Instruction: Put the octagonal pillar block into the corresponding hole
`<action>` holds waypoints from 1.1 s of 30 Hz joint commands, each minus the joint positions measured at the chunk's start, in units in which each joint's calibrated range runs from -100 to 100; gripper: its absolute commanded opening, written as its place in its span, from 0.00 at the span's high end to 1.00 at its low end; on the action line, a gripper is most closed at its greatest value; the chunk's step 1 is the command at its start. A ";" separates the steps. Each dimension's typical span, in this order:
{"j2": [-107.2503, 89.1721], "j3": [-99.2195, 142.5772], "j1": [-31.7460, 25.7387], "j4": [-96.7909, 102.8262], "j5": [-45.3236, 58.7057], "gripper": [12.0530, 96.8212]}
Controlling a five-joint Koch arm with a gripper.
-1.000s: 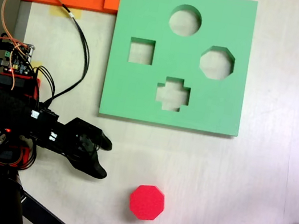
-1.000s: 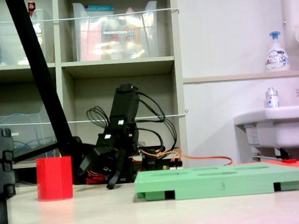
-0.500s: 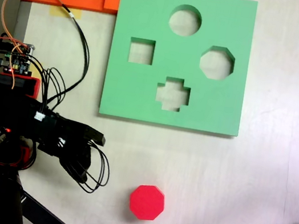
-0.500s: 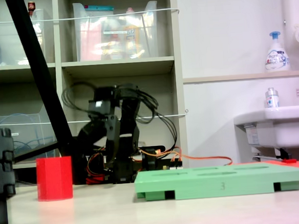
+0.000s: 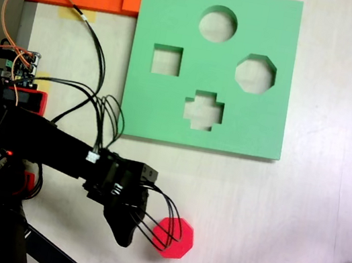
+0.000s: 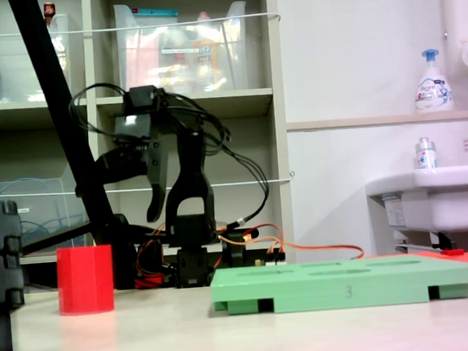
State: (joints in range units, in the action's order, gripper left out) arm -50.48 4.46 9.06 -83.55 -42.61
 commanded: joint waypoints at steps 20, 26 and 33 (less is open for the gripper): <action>41.12 -21.71 1.51 -0.56 4.05 0.20; 46.85 -24.20 1.61 -0.46 4.88 0.20; 50.34 -24.90 1.61 -0.46 5.32 0.21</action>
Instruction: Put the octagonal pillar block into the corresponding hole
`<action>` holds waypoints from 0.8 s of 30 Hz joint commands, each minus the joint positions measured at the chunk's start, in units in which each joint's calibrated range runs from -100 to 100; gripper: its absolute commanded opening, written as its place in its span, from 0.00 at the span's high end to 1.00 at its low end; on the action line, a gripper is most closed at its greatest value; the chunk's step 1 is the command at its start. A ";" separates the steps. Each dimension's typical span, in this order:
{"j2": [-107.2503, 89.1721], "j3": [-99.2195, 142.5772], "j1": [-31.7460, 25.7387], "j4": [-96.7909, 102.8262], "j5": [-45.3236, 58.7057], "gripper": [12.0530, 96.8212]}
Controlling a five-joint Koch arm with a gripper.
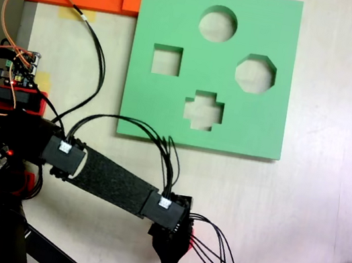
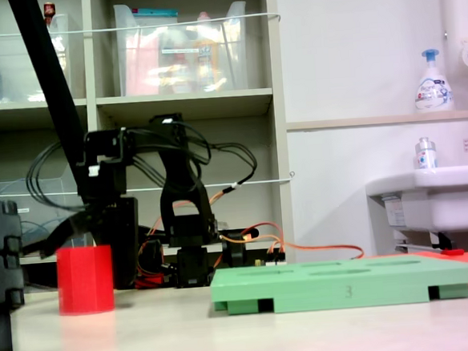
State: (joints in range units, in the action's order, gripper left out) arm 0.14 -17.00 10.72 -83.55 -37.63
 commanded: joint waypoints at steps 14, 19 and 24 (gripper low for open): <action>2.38 -2.14 0.68 -8.65 0.10 0.68; 3.22 -0.55 0.73 -10.48 -1.03 0.69; 1.82 -0.45 0.68 -12.88 -2.54 0.69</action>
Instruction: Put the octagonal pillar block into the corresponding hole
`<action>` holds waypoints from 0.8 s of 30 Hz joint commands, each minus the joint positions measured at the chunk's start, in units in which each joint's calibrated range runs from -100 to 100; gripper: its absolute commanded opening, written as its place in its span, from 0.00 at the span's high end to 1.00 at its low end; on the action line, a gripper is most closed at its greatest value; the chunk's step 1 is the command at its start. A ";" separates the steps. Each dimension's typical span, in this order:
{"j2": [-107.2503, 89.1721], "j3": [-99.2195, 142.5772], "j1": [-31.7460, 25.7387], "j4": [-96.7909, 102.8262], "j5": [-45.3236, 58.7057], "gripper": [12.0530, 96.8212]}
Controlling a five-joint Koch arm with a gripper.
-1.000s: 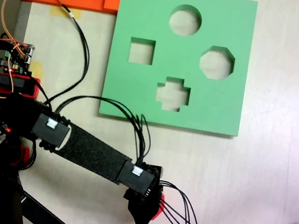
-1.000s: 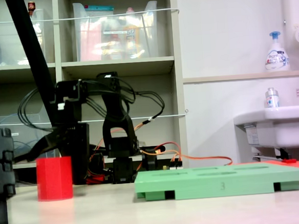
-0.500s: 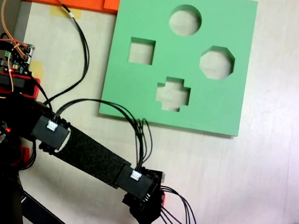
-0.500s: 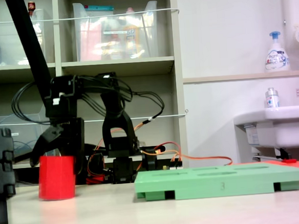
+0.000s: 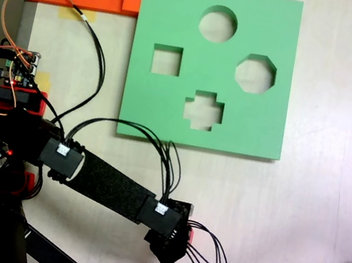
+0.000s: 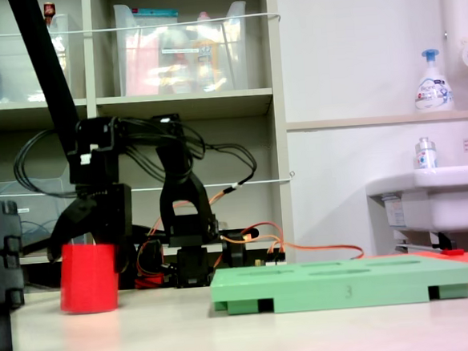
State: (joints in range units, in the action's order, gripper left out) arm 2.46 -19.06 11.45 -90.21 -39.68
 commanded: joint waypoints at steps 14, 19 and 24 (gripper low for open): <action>-18.80 1.21 -2.34 -9.79 -3.66 0.69; -26.48 -0.08 -4.93 -9.79 -7.67 0.69; -30.40 -1.88 -9.13 -9.79 -12.41 0.69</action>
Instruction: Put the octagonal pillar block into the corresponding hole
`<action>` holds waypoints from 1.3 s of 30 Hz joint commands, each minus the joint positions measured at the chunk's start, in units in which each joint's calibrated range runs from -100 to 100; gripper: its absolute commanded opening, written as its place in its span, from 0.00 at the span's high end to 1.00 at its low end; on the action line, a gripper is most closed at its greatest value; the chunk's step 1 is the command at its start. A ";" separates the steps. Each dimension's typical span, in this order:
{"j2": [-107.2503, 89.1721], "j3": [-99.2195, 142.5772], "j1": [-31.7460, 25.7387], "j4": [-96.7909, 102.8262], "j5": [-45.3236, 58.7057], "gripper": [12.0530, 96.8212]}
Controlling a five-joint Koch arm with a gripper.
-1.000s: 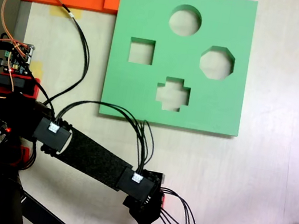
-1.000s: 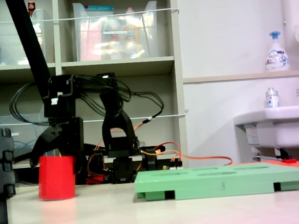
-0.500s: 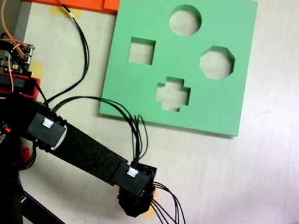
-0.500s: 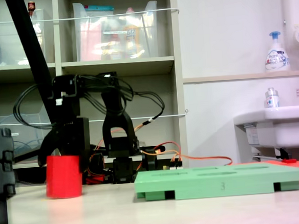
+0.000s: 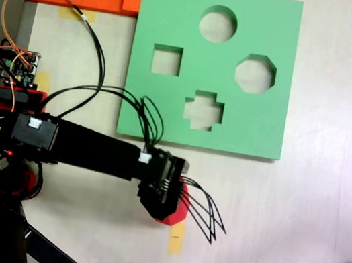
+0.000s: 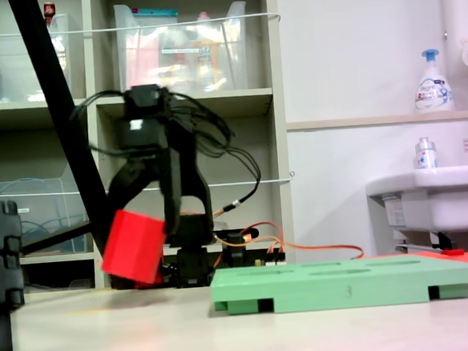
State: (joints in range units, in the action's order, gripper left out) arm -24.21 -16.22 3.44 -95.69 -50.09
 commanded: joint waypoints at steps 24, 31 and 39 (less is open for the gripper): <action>16.81 -25.76 -16.21 10.71 -24.96 0.69; 22.82 -26.16 -17.78 24.87 -27.59 0.69; 39.58 -42.21 -19.58 26.41 -28.18 0.69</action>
State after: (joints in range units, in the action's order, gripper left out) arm 14.64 -54.04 -15.70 -73.86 -77.88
